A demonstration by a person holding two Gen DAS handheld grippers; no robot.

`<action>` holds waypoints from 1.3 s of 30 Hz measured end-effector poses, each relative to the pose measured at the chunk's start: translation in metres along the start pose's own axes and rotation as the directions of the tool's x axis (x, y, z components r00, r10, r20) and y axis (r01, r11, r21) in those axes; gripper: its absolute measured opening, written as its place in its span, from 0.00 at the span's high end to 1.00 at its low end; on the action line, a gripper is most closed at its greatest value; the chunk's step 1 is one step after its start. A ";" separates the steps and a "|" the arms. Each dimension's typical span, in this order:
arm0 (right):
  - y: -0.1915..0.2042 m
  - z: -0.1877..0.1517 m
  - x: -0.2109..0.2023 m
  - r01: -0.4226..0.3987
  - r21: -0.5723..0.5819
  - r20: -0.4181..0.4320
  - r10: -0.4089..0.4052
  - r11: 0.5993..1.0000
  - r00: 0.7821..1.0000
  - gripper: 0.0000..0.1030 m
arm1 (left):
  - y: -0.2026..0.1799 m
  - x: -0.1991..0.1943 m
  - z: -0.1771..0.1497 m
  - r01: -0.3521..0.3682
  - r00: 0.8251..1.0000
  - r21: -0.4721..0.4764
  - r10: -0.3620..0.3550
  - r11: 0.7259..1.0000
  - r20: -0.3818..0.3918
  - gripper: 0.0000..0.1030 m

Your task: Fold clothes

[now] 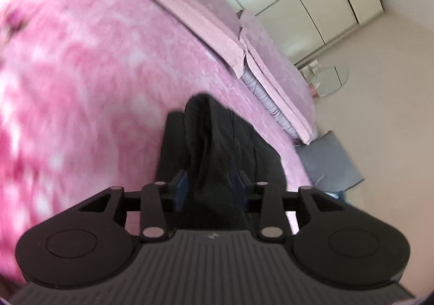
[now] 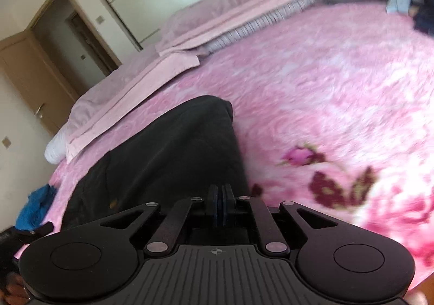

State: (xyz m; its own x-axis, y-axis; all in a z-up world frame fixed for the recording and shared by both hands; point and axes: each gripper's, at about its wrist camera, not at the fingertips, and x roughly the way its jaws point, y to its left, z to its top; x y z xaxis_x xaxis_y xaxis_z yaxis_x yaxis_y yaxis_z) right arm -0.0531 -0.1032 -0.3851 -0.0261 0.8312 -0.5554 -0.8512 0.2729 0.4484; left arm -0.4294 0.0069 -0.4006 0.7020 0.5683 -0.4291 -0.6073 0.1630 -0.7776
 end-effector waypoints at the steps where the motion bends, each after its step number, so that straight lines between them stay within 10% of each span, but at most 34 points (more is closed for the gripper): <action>1: 0.002 -0.004 -0.005 0.009 -0.039 0.008 -0.009 0.999 1.000 0.93 | 0.002 -0.003 -0.007 0.012 1.000 -0.030 -0.012 0.999 -0.006 0.68; 9: 0.020 -0.023 -0.020 0.092 -0.229 0.081 -0.075 0.969 0.994 0.49 | 0.008 0.019 -0.025 0.027 0.999 -0.169 -0.020 0.985 0.041 0.58; 19: 0.016 -0.025 -0.016 0.087 -0.188 0.081 -0.073 0.978 0.994 0.49 | 0.014 0.043 -0.022 0.017 0.998 -0.215 -0.004 0.977 0.061 0.58; 26: 0.018 -0.020 -0.007 0.093 -0.190 0.087 -0.078 0.977 0.993 0.49 | -0.009 0.039 -0.020 0.001 0.990 -0.058 0.007 0.998 0.138 0.83; 30: 0.020 -0.018 -0.003 0.085 -0.205 0.084 -0.069 0.975 0.994 0.49 | -0.032 0.015 -0.027 -0.043 0.974 0.132 0.012 0.990 0.225 0.83; 39: 0.024 -0.022 0.010 0.096 -0.240 0.052 -0.086 0.966 0.995 0.49 | 0.004 0.018 -0.016 -0.055 0.990 0.049 0.048 0.997 0.133 0.75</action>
State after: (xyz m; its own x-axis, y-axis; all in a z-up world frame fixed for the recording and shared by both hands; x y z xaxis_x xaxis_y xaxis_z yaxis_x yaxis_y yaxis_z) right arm -0.0858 -0.0991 -0.3952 0.0742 0.8290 -0.5543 -0.9507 0.2267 0.2117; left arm -0.4130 0.0049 -0.4192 0.6164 0.6779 -0.4007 -0.6621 0.1706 -0.7298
